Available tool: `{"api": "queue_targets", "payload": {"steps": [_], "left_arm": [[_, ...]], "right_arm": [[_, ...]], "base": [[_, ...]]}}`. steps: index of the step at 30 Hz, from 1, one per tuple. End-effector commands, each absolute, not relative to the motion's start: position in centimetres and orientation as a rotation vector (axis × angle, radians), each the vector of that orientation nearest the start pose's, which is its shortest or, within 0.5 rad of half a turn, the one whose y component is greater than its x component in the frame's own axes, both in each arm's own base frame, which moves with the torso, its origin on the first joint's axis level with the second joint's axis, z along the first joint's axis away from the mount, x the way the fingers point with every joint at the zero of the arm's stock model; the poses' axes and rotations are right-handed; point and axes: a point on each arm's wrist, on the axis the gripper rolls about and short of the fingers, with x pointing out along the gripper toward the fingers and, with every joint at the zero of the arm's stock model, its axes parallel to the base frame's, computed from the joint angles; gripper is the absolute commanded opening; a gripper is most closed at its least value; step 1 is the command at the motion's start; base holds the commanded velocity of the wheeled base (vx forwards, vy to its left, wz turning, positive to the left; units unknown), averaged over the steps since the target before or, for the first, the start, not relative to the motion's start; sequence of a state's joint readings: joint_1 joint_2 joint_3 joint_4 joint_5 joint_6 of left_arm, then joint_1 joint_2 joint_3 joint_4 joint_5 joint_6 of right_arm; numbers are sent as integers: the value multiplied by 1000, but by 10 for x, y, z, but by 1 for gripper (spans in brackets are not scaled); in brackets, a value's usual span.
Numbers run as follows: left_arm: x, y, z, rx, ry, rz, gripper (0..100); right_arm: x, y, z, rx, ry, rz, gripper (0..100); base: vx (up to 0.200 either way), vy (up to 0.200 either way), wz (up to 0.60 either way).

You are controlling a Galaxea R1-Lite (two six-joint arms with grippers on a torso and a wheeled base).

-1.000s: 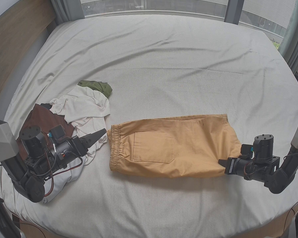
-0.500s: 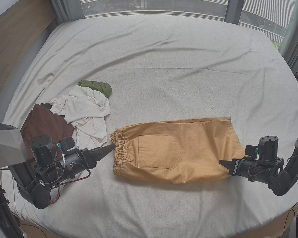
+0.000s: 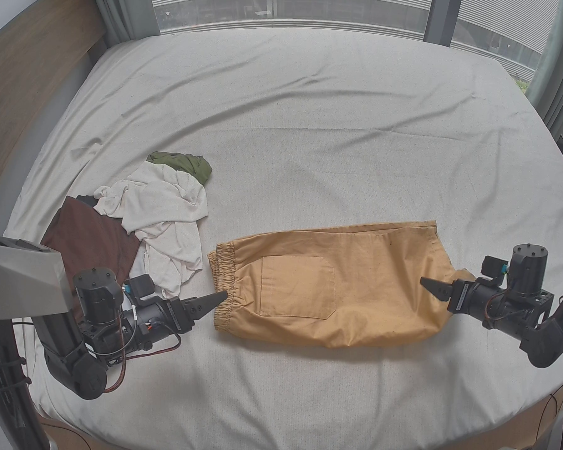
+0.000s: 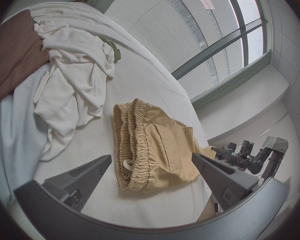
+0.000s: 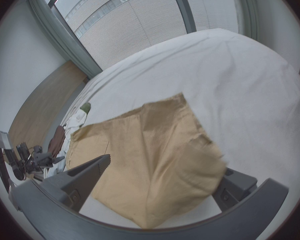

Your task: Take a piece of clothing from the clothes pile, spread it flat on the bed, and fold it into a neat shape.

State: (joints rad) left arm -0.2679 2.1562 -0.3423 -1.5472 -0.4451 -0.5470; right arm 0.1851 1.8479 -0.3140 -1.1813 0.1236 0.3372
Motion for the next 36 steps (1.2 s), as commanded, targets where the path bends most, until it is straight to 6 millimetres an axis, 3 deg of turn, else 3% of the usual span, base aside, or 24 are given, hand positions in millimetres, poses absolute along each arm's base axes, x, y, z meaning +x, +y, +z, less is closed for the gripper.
{"api": "queue_targets", "payload": {"steps": [1, 11, 21, 26, 31, 36], "left_arm": [[281, -88, 31, -545, 475, -614, 100], [282, -88, 32, -547, 471, -615, 100], [286, -91, 26, -546, 480, -619, 100], [294, -93, 22, -544, 466, -605, 100], [300, -94, 15, -542, 466, -576, 100], [302, -95, 13, -541, 463, -567, 100]], "right_arm": [[244, 37, 113, 329, 280, 219, 100], [232, 25, 136, 330, 178, 196, 100], [267, 89, 133, 319, 199, 425, 100], [289, 110, 138, 320, 172, 494, 100], [299, 119, 142, 331, 149, 521, 100], [296, 116, 136, 350, 172, 539, 100]], "base": [[0, 0, 0], [0, 0, 0], [0, 0, 0], [0, 0, 0], [0, 0, 0], [0, 0, 0]]}}
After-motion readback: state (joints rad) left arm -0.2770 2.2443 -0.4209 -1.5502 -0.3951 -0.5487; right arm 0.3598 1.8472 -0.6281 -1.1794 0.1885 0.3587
